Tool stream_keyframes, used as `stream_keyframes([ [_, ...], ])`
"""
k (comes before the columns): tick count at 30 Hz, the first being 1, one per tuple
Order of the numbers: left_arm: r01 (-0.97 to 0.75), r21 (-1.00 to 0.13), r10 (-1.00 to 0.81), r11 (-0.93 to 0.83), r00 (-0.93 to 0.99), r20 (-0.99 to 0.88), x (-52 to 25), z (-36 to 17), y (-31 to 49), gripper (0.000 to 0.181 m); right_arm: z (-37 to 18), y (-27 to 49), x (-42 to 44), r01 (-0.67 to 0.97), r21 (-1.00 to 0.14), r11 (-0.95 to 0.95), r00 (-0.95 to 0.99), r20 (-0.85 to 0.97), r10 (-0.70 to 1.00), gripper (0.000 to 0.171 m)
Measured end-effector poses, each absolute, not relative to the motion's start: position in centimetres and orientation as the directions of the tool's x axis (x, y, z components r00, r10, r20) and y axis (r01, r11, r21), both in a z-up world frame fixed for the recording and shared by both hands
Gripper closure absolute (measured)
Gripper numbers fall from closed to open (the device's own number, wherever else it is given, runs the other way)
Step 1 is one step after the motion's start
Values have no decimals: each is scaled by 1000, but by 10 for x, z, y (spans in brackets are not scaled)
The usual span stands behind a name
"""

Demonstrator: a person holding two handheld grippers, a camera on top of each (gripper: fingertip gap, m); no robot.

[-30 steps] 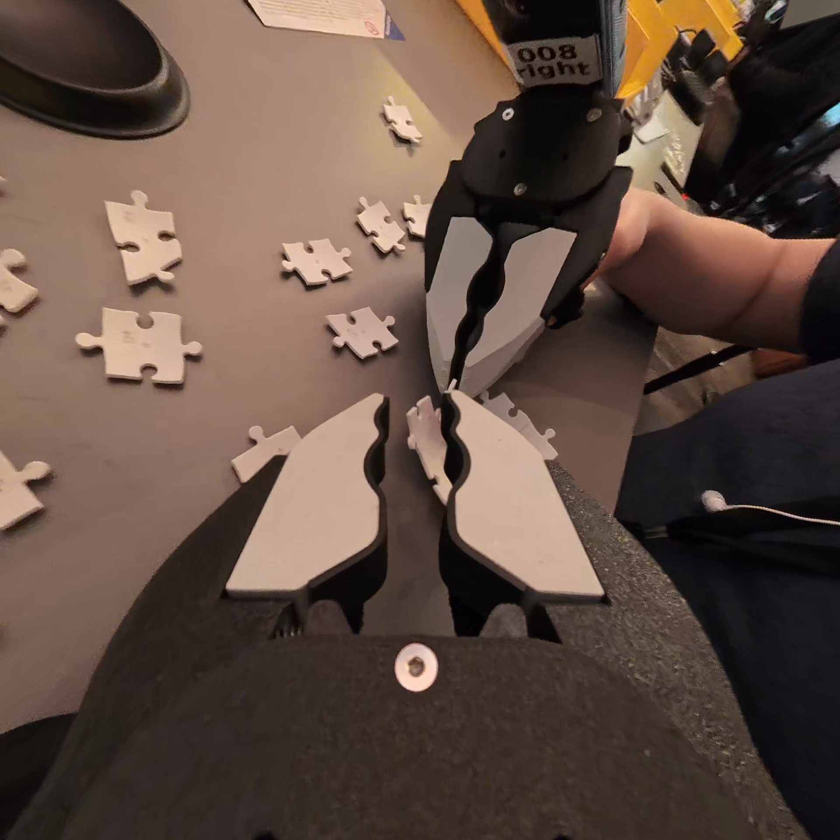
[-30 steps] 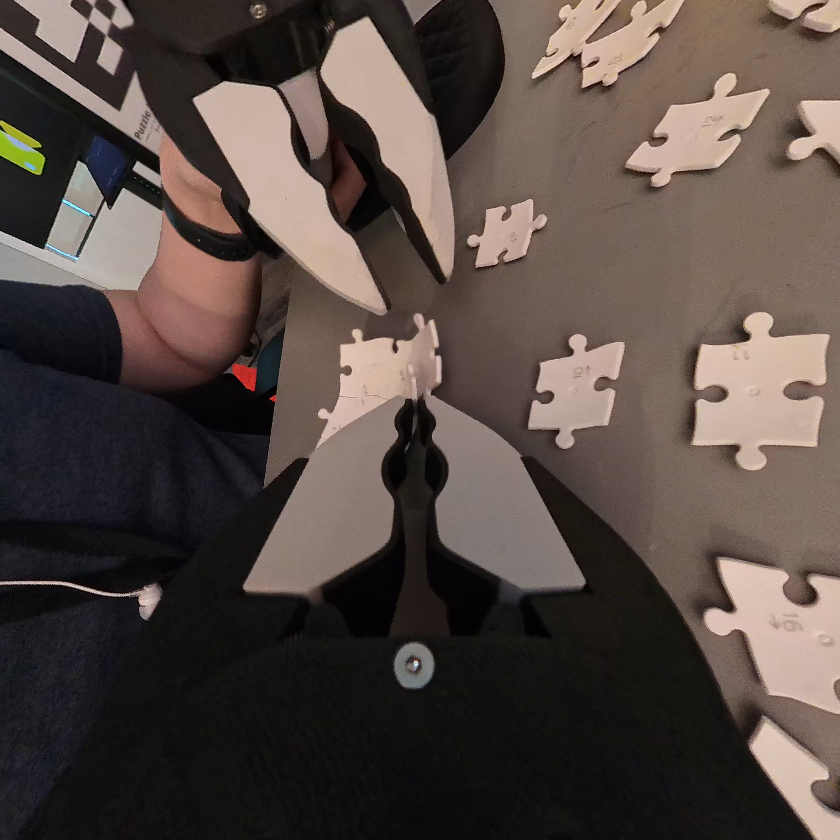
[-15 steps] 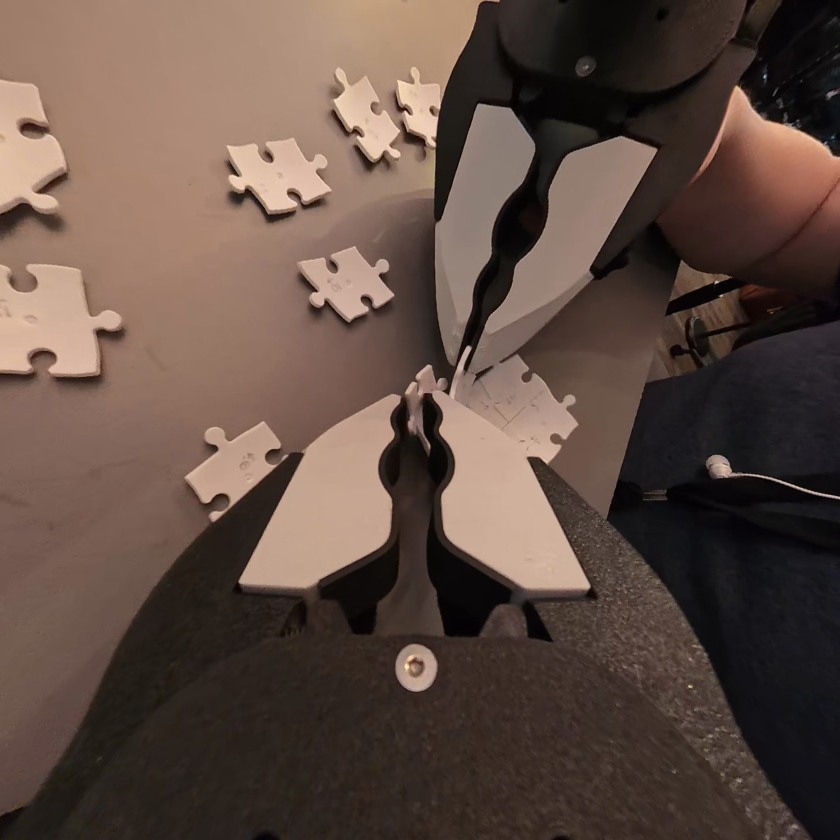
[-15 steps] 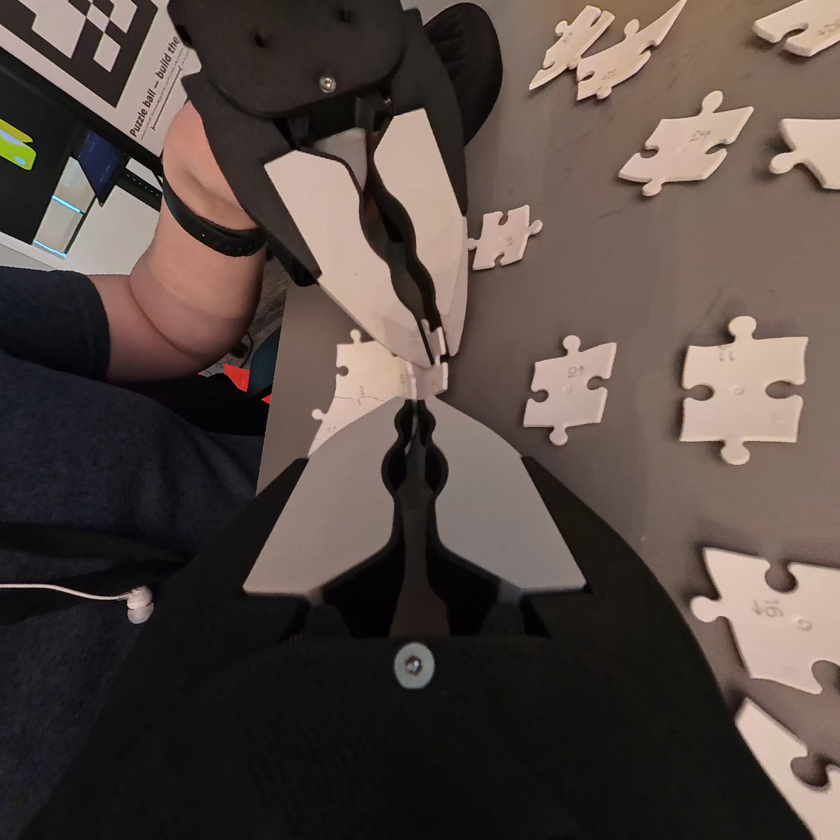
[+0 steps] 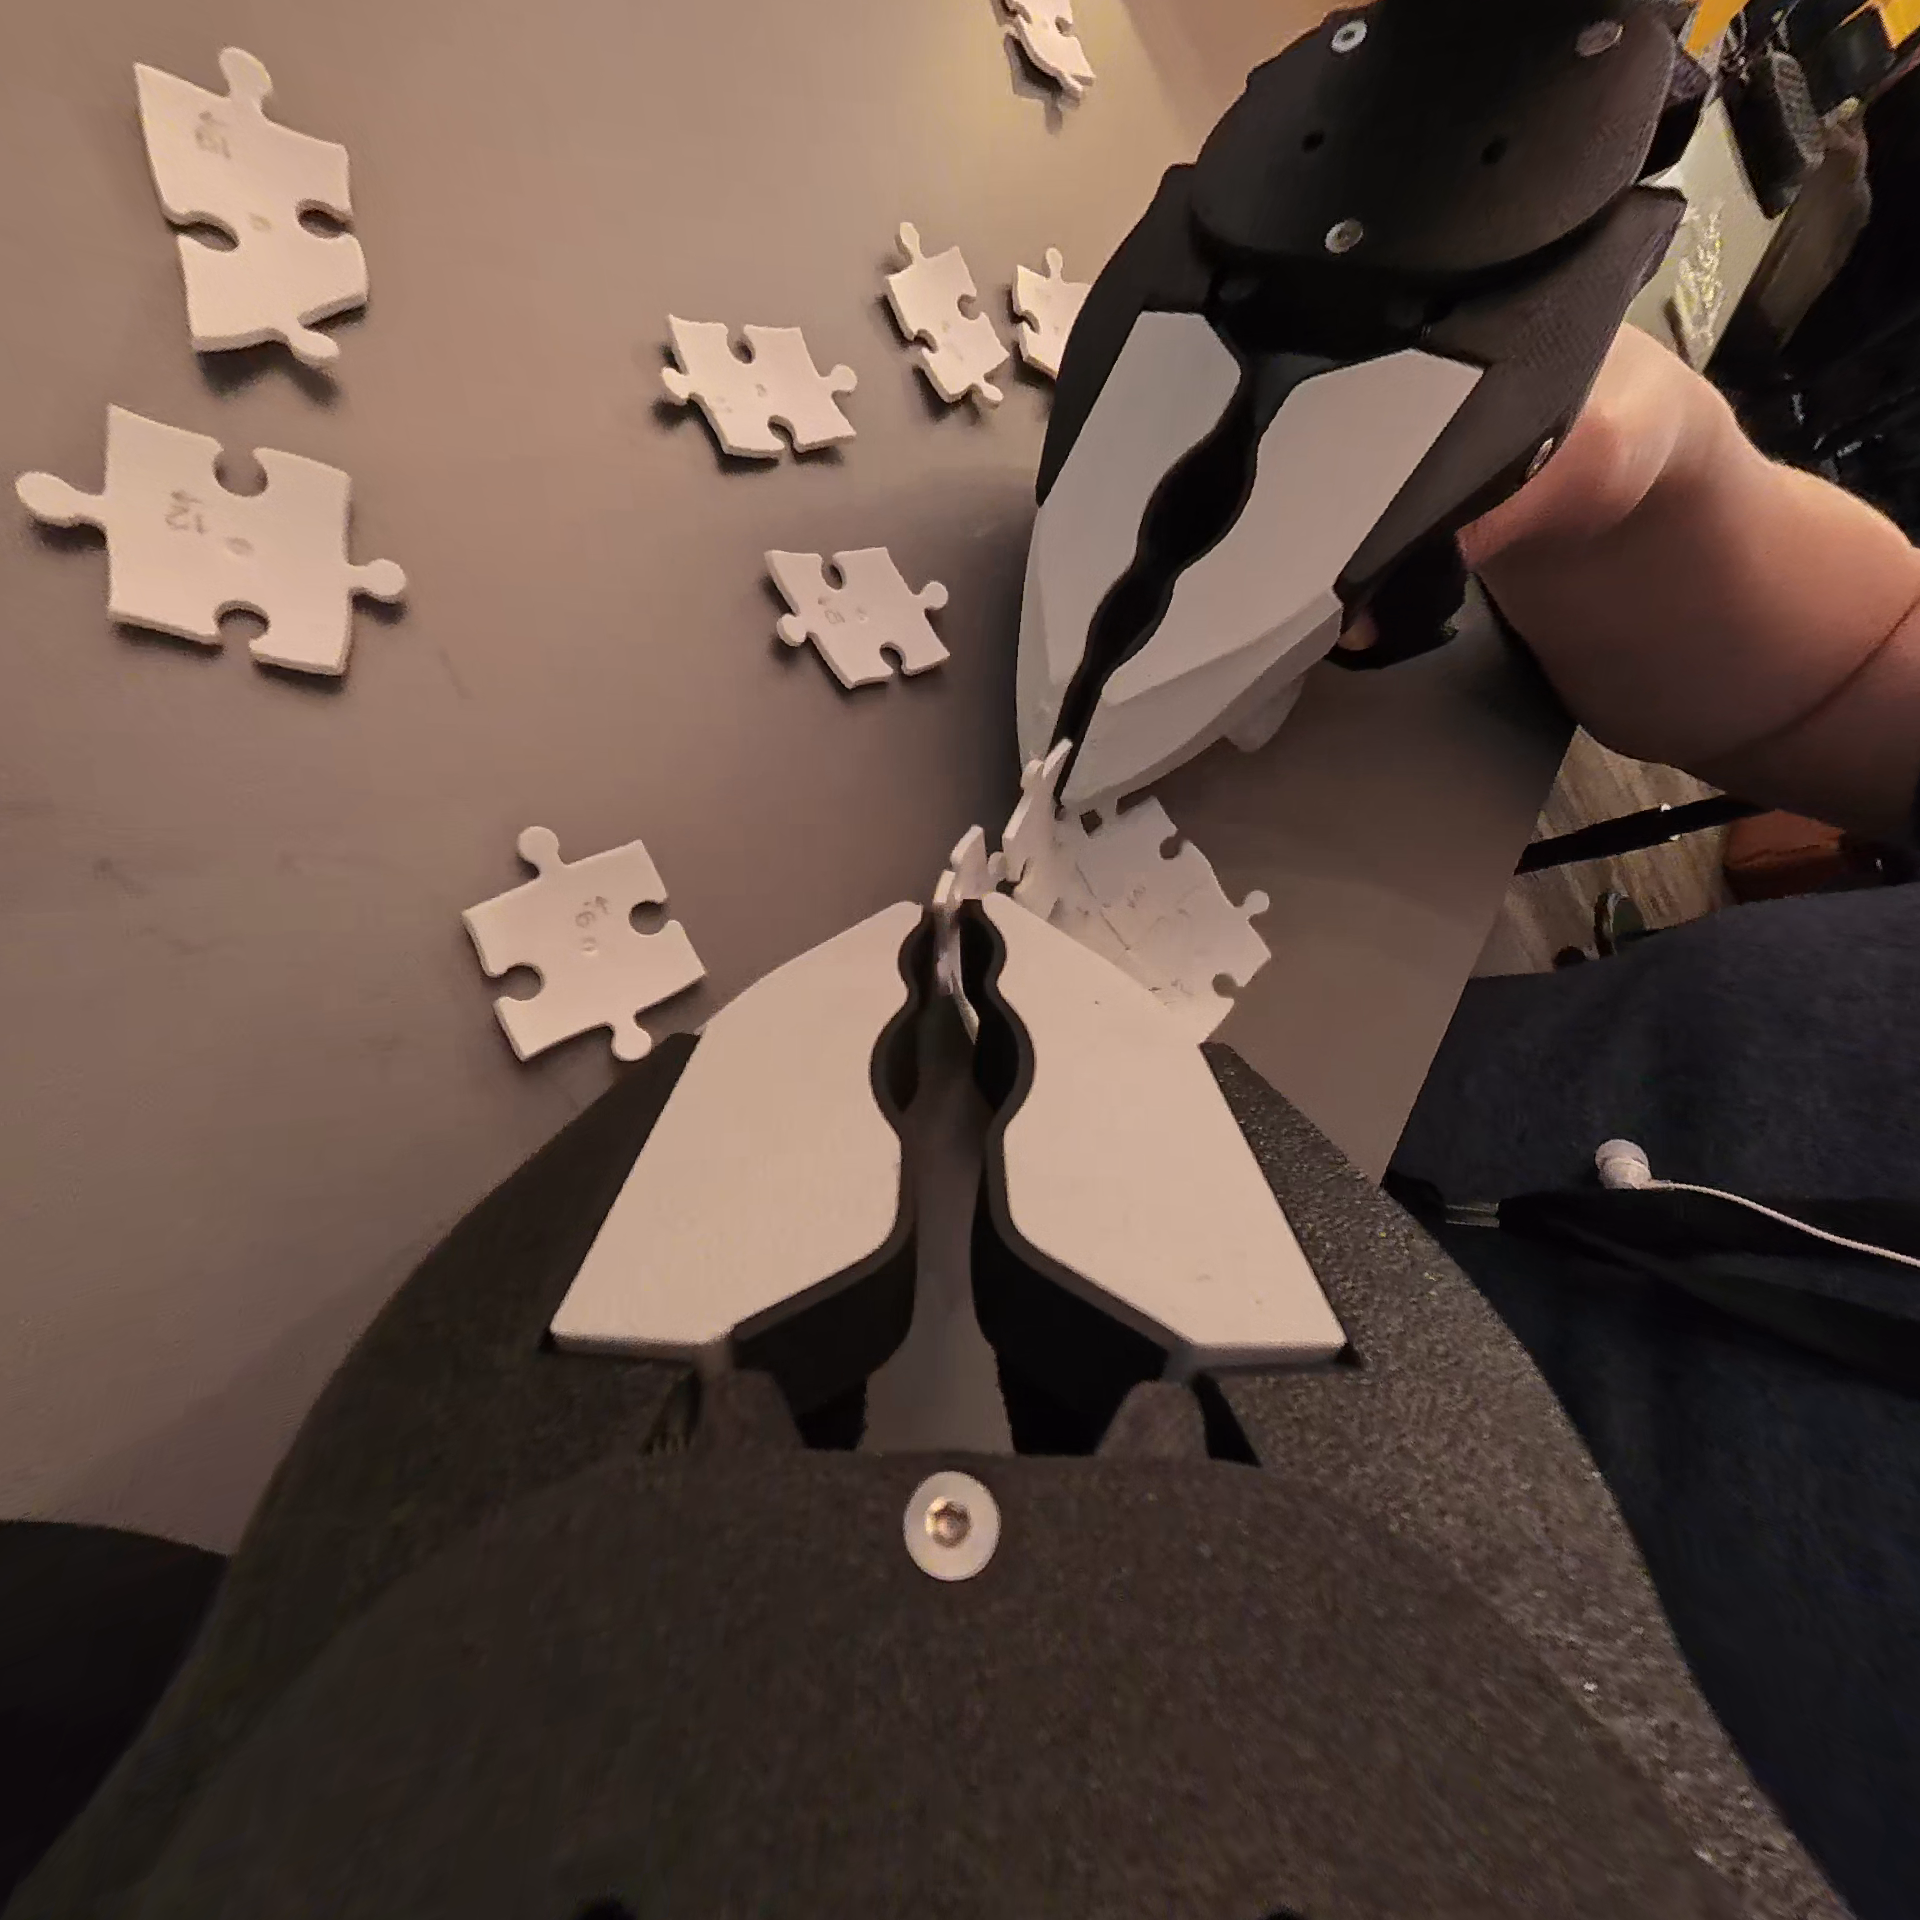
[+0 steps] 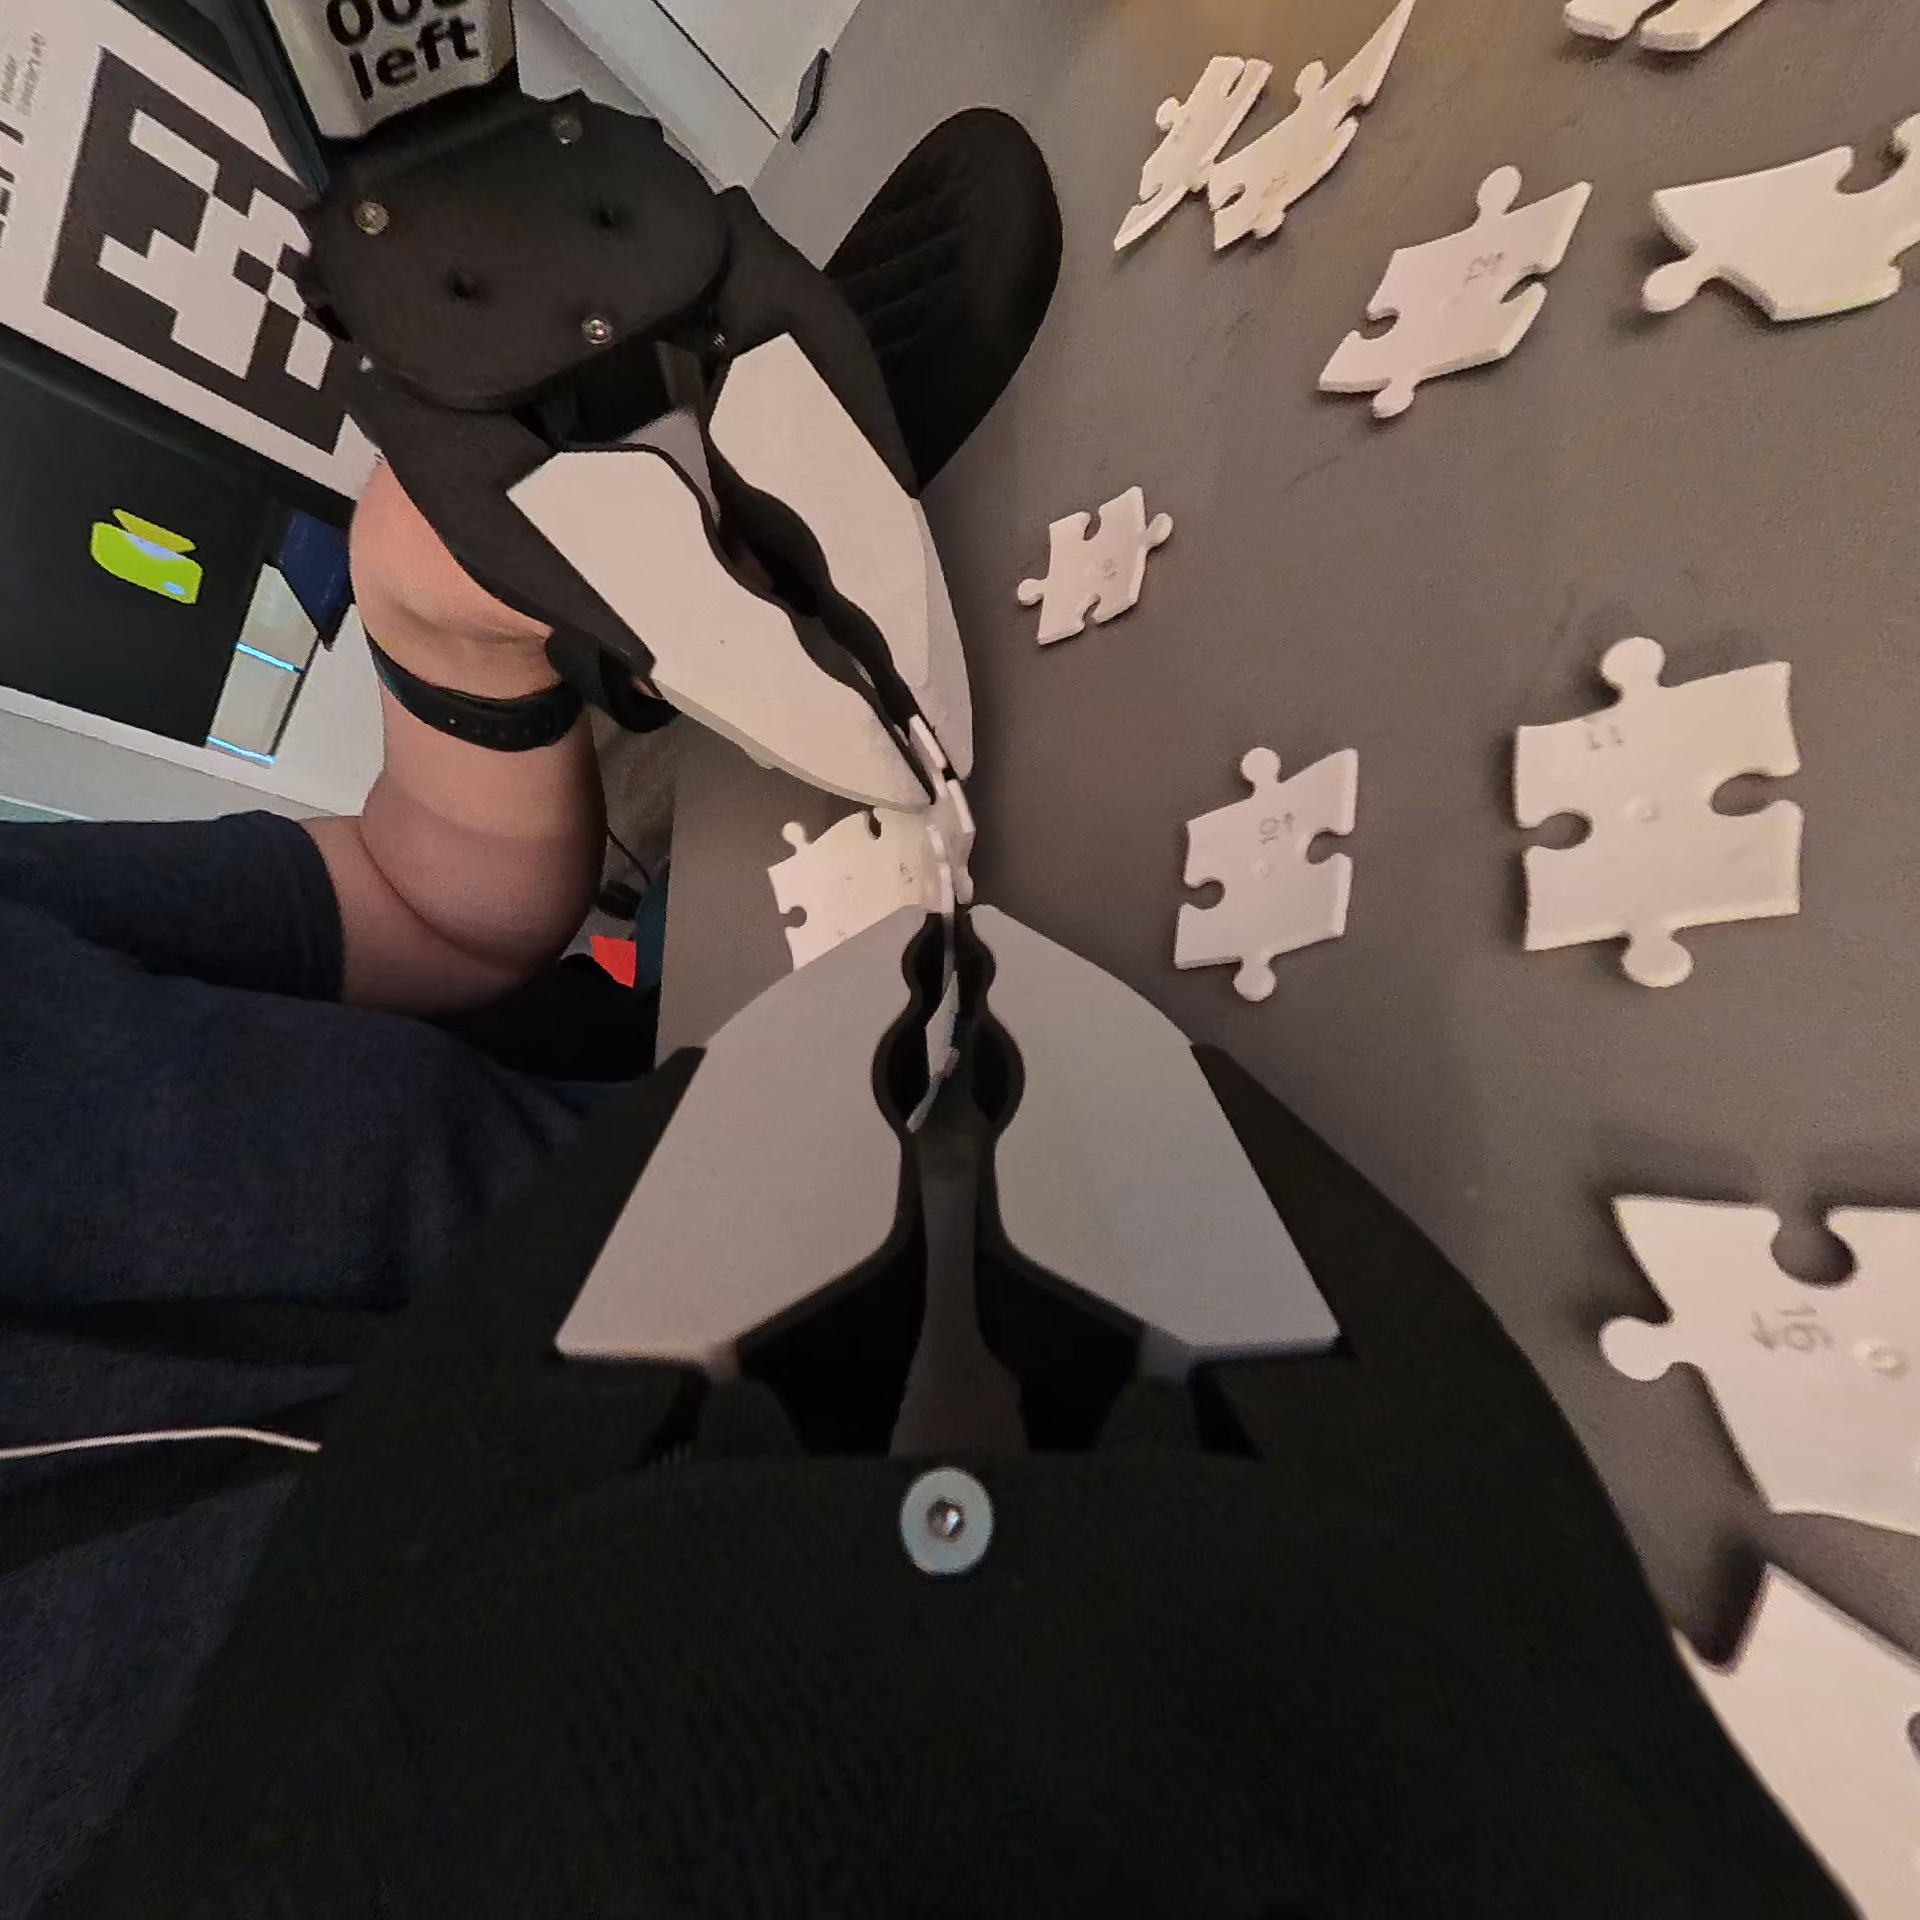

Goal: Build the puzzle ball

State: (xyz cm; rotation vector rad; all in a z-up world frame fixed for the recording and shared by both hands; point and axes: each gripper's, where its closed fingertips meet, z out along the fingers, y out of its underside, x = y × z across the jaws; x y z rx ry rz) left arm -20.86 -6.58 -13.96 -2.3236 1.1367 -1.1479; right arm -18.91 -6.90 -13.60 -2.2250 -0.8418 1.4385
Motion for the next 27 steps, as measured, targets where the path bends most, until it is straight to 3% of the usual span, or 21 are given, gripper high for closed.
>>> stream_keyframes([
  [14, -530, -536, -752, -657, 410, 517, -212, -148, -64, 175, -143, -66, -190, 318, -568, -759, 385, -654, 651, 168],
  [27, -515, -520, -730, -681, 428, 533, -212, -149, -63, 174, -150, -65, -190, 476, -607, -637, 444, -459, 769, 161],
])
